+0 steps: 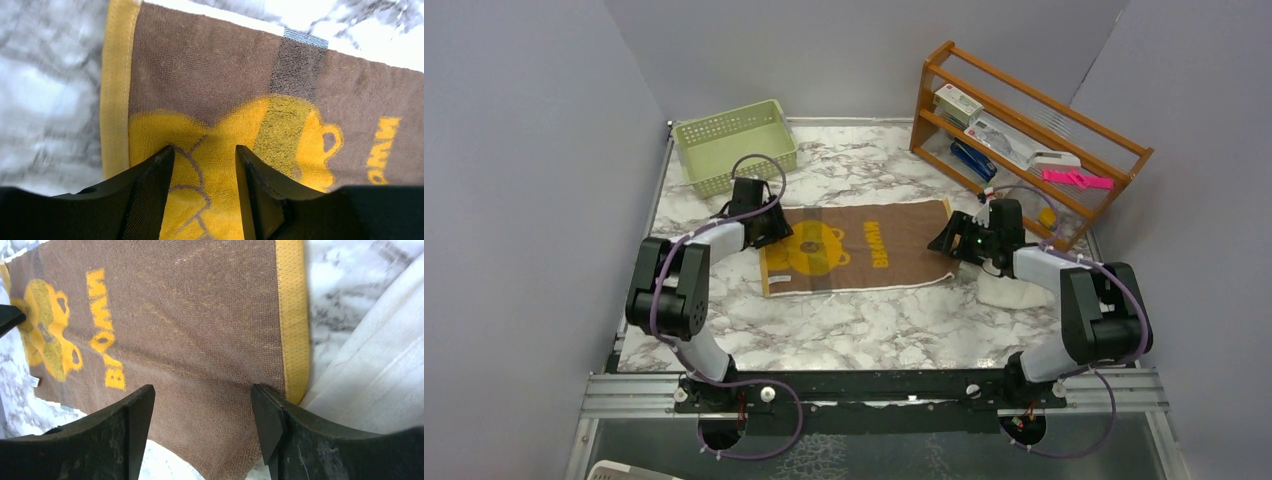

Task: Roll the towels
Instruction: Fold the towel at the center of the board.

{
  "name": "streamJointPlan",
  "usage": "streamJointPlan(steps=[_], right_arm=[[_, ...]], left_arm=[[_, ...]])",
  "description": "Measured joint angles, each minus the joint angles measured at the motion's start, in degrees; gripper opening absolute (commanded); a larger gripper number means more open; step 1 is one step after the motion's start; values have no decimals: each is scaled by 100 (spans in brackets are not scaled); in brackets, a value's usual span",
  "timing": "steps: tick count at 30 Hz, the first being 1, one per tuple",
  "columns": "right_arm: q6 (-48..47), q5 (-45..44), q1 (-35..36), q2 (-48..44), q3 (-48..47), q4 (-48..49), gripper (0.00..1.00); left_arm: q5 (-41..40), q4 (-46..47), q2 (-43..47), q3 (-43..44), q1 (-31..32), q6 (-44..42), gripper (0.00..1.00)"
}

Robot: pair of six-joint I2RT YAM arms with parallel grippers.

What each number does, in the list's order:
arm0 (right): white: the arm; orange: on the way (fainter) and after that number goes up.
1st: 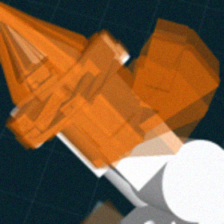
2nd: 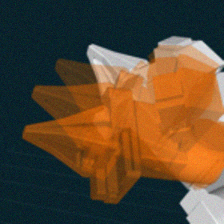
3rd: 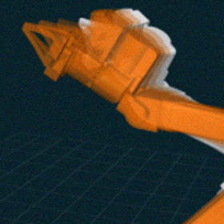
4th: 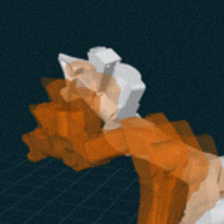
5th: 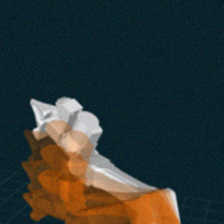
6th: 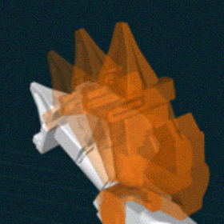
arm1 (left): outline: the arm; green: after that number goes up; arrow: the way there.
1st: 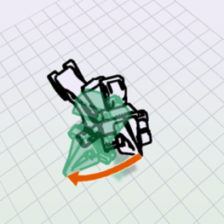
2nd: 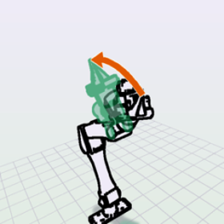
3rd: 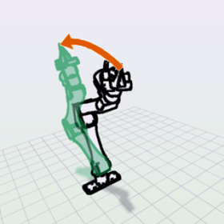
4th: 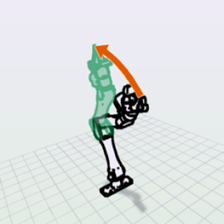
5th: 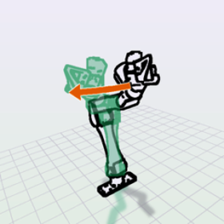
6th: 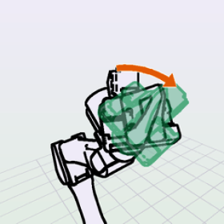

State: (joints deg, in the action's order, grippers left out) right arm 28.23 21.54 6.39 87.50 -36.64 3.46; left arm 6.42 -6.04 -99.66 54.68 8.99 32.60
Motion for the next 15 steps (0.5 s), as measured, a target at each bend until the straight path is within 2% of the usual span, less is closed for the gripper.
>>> streamJointPlan(steps=[4, 8, 12, 15], right_arm=[[22, 81, 179, -396, 389, 0, 72], [120, 107, 400, -791, 776, 26, 72], [214, 155, 516, -800, 796, 26, 73], [219, 153, 566, -732, 610, -177, 77]], left_arm=[[-125, 79, 879, -962, -4, 199, 58], [-356, -122, 1469, -1423, -13, 363, 61], [-625, -542, 1521, -1300, -216, 308, 62], [-754, -946, 1274, -905, -573, 136, 64]])
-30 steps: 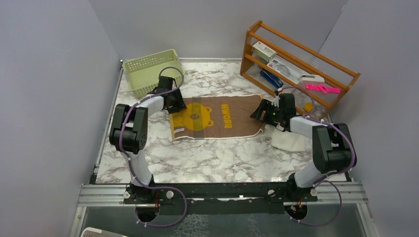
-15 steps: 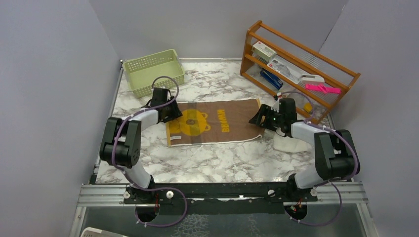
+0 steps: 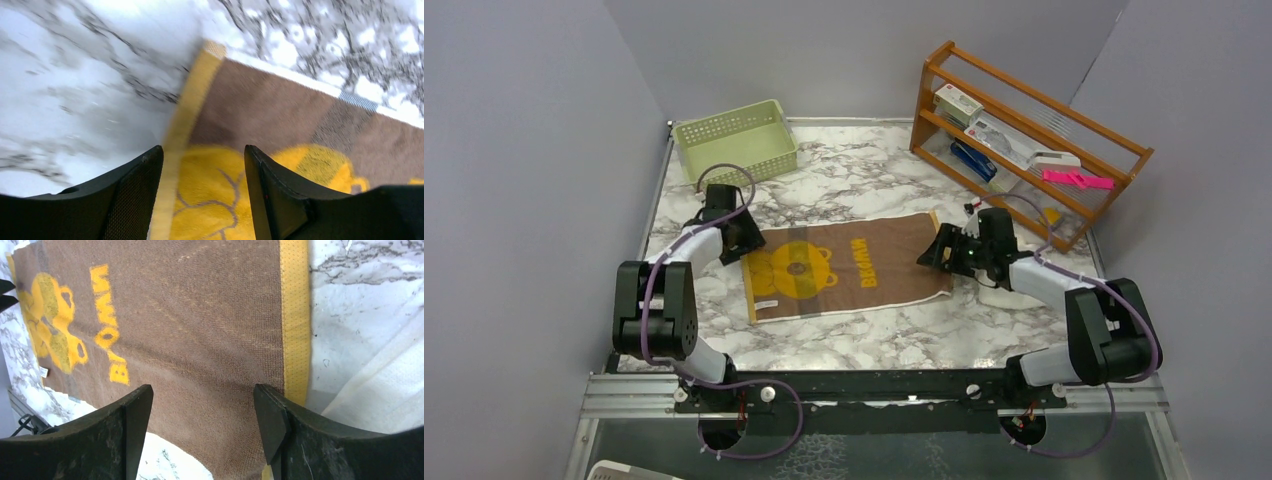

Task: Roll the towels
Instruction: Fold the towel at the center of the board.

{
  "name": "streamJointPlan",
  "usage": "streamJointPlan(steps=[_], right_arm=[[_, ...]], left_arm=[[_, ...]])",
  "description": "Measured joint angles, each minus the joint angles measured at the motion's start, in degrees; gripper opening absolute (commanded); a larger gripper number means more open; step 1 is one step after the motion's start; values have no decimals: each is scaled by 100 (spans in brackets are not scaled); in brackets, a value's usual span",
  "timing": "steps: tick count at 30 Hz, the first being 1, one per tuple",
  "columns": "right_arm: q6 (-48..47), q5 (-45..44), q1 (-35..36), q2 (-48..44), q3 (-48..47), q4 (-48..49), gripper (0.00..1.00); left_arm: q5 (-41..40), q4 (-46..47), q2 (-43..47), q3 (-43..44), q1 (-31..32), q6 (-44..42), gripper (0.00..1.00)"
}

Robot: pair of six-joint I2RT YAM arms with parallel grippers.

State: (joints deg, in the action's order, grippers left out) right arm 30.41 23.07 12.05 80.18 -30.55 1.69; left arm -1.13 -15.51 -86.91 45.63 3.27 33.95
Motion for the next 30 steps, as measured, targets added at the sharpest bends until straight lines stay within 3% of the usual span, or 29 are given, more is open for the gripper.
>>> streamJointPlan(steps=[4, 10, 16, 22, 30], right_arm=[[-144, -153, 33, 2, -487, -463, 82], [-748, -942, 33, 151, -2076, -780, 81], [-1147, -1182, 33, 1333, -3416, -815, 79], [-1373, -1185, 33, 1884, -3497, -1165, 79], [-1445, -1104, 33, 1886, -3497, -1198, 79]], left_arm=[[-9, -527, -166, 651, -411, -310, 66], [81, -979, -302, 2015, -732, -1043, 61], [474, -879, -417, 1602, -813, -1416, 53], [887, -927, -1016, 1401, -813, -1648, 48], [1165, -901, -1641, 1943, -813, -1770, 42]])
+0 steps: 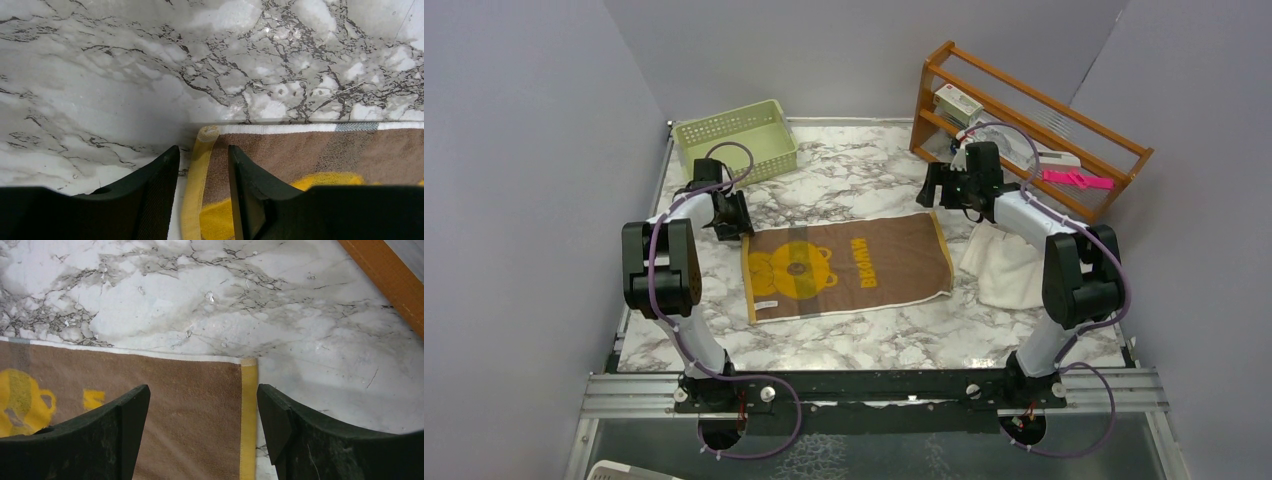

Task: Roll the towels
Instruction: Fold the towel at the center of the board.

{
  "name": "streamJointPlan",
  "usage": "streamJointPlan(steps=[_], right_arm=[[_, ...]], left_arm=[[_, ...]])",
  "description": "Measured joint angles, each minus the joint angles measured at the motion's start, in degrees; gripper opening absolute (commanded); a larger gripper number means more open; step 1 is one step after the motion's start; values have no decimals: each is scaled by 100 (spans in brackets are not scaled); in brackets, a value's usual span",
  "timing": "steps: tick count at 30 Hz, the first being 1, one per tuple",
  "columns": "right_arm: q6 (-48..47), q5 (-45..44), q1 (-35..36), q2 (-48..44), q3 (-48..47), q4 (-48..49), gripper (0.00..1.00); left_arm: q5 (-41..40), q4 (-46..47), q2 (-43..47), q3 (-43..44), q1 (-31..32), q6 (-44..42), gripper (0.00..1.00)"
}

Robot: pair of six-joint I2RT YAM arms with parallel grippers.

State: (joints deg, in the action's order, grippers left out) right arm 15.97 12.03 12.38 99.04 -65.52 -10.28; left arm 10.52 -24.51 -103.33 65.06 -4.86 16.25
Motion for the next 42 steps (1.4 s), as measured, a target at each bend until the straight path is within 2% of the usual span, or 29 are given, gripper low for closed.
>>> streamJointPlan(steps=[7, 11, 13, 14, 15, 16, 31, 36, 42], right_arm=[[-37, 175, 0, -13, 85, 7, 79], [-68, 227, 0, -15, 98, 9, 79], [-68, 249, 0, -24, 129, 59, 79], [-63, 256, 0, -26, 155, 92, 79], [-61, 260, 0, -26, 173, 118, 79], [-55, 262, 0, -26, 186, 133, 79], [-238, -74, 0, 382, 20, 212, 79], [-614, -24, 0, 636, -203, 269, 79], [-909, 216, 0, 1047, -623, 275, 79]], left_arm=[[-74, -9, -39, 39, 0, -66, 38], [-111, -11, -48, 39, 0, -101, 31], [-125, -9, -57, 39, 0, -114, 22], [-142, -4, -63, 39, 0, -116, 14], [-160, 2, -72, 39, 0, -122, 1], [-179, 7, -74, 39, 0, -122, 0], [-498, 42, -81, 57, 11, -210, 0], [-713, -92, -81, 393, 4, -439, 0], [-533, 175, -37, 667, 4, -844, 0]])
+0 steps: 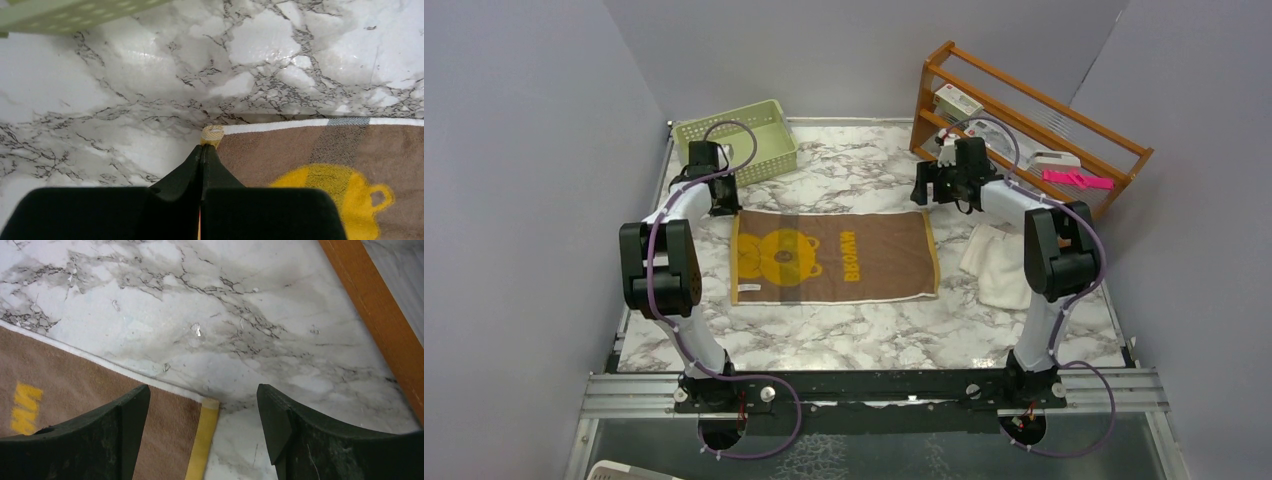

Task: Roll the towels
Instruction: Fold the towel at the center of the board.

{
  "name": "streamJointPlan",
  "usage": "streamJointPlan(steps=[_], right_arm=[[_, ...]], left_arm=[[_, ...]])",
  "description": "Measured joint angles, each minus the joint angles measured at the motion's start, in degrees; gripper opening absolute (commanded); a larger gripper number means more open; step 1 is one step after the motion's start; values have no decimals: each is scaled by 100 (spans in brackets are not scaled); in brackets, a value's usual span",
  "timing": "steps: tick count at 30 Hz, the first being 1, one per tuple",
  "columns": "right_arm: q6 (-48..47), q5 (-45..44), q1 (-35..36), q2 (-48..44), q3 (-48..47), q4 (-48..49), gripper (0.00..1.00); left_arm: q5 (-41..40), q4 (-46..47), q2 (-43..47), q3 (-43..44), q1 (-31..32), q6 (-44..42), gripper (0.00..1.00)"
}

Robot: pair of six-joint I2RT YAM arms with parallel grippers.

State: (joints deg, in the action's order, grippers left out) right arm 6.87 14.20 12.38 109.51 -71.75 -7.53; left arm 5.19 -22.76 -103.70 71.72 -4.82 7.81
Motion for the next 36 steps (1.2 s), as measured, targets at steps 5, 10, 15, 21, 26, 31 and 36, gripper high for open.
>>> streamJointPlan(steps=[5, 10, 15, 21, 26, 31, 36], right_arm=[[-144, 131, 0, 299, -227, -4, 78], [-166, 175, 0, 522, -323, -127, 74], [-146, 177, 0, 501, -227, -190, 62], [-116, 175, 4, 415, -2, -87, 60], [-118, 125, 81, 387, 52, -33, 56], [-122, 61, 304, 385, 55, -52, 54], [-227, -310, 599, 385, 11, -153, 50]], left_arm=[[138, 302, 177, -74, 0, -415, 0], [157, 852, 940, -490, 0, -481, 0], [149, 1519, 1314, -656, -9, -396, 0], [144, 1670, 1303, -1095, -11, -234, 0], [136, 1696, 1305, -1209, -11, -203, 0], [74, 1707, 1305, -1255, -11, -201, 0], [-50, 1635, 1309, -1237, -11, -219, 0]])
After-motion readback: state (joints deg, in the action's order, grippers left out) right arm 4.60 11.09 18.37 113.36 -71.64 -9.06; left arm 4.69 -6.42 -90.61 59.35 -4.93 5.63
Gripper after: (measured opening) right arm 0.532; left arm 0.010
